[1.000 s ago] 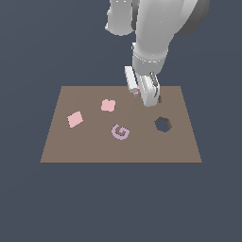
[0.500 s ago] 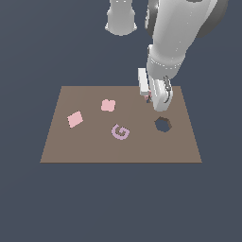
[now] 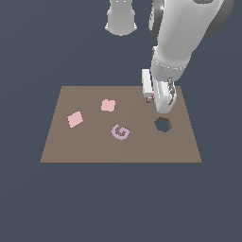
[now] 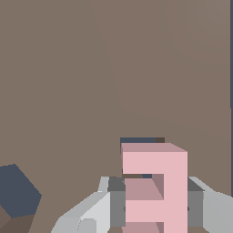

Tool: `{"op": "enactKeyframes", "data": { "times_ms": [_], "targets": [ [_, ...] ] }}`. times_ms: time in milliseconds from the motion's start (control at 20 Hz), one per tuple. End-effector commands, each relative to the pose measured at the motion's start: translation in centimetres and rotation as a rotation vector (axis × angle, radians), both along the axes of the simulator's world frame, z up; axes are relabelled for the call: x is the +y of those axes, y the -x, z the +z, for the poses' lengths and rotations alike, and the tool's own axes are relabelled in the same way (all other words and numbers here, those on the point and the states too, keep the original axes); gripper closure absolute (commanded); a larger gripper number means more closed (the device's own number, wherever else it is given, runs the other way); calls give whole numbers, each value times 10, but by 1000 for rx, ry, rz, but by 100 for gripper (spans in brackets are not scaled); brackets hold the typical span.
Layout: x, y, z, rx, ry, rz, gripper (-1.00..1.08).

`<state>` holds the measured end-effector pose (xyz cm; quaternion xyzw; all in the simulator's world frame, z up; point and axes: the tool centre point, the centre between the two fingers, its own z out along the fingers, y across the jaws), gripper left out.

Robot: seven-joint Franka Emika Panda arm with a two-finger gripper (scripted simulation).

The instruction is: Insert a designated object into the corresponding slot on a board.

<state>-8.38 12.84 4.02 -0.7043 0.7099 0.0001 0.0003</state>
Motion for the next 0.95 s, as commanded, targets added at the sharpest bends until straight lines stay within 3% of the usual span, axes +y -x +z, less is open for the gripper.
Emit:
{"op": "enactKeyframes", "data": {
  "times_ms": [0, 400, 450, 900],
  "targets": [
    [-1, 0, 0, 0, 0, -1, 108],
    [-1, 0, -10, 1, 0, -1, 108],
    [-1, 0, -10, 1, 0, -1, -92],
    [-1, 0, -10, 1, 0, -1, -92]
  ]
}}
